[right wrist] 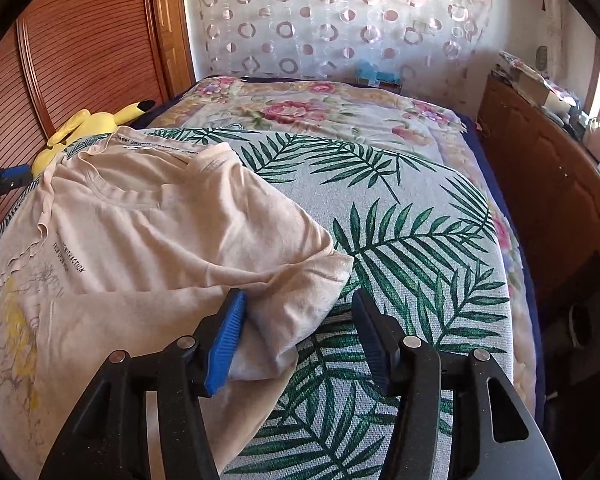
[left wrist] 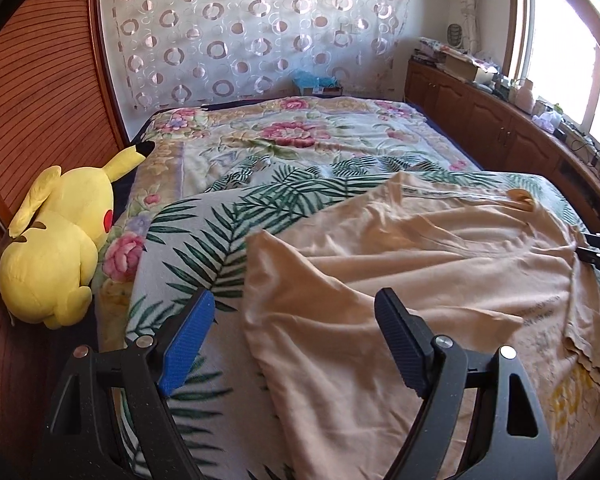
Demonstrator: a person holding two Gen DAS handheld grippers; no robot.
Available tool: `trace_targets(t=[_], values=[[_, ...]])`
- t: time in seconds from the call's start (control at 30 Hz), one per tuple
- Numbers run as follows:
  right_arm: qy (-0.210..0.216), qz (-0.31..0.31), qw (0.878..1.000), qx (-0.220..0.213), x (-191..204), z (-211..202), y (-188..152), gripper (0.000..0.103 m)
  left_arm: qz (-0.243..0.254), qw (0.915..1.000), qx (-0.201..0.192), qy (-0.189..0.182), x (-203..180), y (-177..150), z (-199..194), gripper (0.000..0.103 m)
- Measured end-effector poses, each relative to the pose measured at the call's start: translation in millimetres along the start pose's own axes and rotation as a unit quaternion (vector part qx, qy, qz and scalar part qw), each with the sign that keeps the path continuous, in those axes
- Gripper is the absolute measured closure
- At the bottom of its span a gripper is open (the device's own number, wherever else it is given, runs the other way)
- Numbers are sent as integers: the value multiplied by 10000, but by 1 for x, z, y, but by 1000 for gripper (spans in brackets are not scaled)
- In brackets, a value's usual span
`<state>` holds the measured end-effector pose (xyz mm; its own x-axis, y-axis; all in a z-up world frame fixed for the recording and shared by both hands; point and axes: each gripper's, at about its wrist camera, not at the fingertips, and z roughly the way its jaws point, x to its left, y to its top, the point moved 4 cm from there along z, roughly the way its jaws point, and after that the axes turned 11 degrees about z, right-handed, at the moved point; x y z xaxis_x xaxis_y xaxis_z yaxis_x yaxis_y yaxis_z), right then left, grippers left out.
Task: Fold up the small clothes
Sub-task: 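Bring the left tool over the folded shirt's edge, then close the left tool on the shirt's hem while the right tool grips it too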
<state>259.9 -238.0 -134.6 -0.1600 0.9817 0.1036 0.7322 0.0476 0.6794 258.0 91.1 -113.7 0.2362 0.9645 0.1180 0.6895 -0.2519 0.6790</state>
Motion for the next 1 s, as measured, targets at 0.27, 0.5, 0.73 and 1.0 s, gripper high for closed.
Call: trace_targets(t=[0.27,0.5,0.73,1.0], values=[[26,-13,10000,17,1,4,4,41,-140,9993,314,148,22,-4,24,20],[20,-23,10000,5,0,4,4,41,-89,9986,494,176,22,-5,34,20],[25,-29,10000,9,0,4,4,40,-120,9988,473,57,21,-5,34,20],[28,-30,10000,8,0,4,4,40,-194,9987,461,-44,24,-6,37,16]])
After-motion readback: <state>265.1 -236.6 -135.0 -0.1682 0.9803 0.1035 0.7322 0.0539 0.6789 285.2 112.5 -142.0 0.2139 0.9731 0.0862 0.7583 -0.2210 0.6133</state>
